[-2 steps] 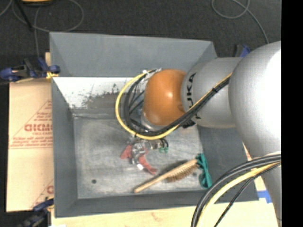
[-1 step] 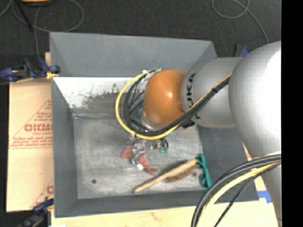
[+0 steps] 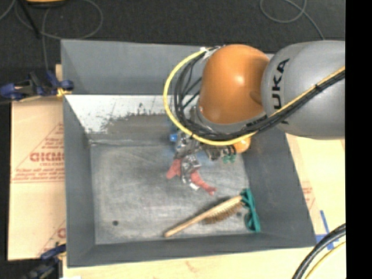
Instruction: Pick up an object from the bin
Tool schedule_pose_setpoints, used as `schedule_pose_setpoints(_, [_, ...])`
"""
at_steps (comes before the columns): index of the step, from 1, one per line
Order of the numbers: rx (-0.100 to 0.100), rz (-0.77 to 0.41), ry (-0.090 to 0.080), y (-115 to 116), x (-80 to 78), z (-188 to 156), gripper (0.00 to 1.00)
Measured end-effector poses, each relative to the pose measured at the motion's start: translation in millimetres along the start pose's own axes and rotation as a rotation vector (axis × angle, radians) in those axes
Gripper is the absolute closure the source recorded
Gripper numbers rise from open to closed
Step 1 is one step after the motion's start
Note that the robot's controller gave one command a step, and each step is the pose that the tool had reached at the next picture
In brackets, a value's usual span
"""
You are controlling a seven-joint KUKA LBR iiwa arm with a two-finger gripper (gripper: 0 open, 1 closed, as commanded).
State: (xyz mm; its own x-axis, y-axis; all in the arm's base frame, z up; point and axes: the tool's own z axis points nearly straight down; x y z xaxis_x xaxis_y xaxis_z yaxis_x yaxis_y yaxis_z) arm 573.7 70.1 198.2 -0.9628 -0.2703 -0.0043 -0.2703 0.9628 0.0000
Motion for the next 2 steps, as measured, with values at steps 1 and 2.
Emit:
schedule_pose_setpoints(1, [-0.001, 0.001, 0.001, 0.4, 0.1, 0.2, 1.0])
schedule_pose_setpoints(2, [0.0, -0.106, 0.012, 17.1, 26.3, -24.6, 1.0])
